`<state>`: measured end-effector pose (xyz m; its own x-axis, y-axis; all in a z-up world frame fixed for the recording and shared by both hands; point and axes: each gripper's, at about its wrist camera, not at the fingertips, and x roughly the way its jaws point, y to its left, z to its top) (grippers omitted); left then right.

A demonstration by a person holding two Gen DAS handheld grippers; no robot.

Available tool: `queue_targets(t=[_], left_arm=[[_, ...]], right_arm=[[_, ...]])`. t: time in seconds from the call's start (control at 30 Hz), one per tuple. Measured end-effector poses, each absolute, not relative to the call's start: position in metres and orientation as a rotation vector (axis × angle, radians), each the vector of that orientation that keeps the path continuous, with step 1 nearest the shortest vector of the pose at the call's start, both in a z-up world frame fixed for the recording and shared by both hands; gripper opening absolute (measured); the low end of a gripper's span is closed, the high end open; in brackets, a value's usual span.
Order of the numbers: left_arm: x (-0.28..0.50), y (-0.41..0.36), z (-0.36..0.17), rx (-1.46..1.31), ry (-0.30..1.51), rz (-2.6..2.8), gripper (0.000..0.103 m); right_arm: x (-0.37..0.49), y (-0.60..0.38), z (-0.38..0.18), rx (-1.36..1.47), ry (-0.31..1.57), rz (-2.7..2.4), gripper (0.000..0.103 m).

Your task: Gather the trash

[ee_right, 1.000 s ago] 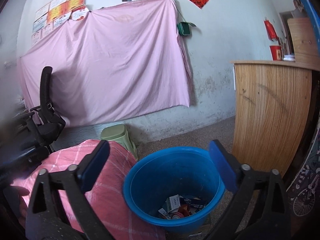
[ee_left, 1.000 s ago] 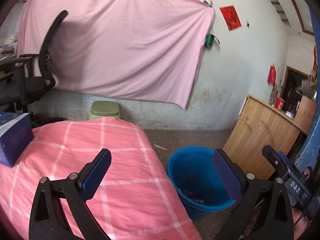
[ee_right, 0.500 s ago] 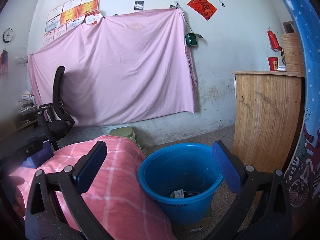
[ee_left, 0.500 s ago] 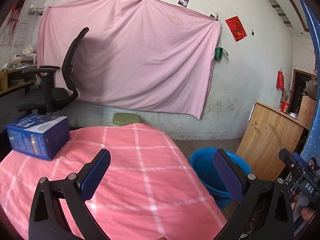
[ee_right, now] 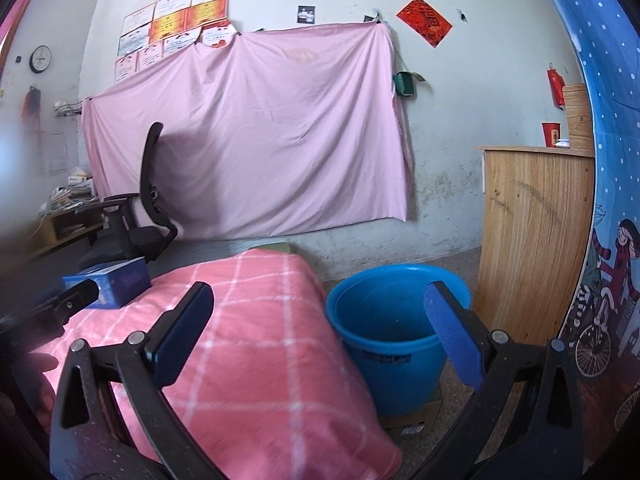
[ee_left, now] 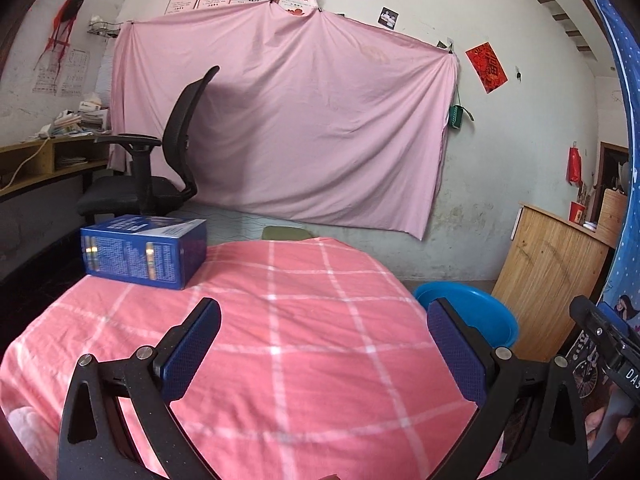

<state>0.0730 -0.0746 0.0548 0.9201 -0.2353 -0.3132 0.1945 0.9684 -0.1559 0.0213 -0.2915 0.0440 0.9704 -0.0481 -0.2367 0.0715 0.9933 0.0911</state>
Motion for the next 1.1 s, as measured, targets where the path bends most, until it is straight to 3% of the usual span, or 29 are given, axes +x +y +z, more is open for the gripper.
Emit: queue_targets(t=[0.6,1.1], left_arm=[[-0.004,-0.042,0.031,-0.062,0.272,-0.168,0.101],[-0.02,-0.048,0.015,-0.058,0.284,-0.164,0.101]], right_arm=[[-0.05,-0.236,0.018,0.055,0.18,-0.022,0.103],[-0.053,-0.231,0.005,0.034,0.182,-0.033,0.103]])
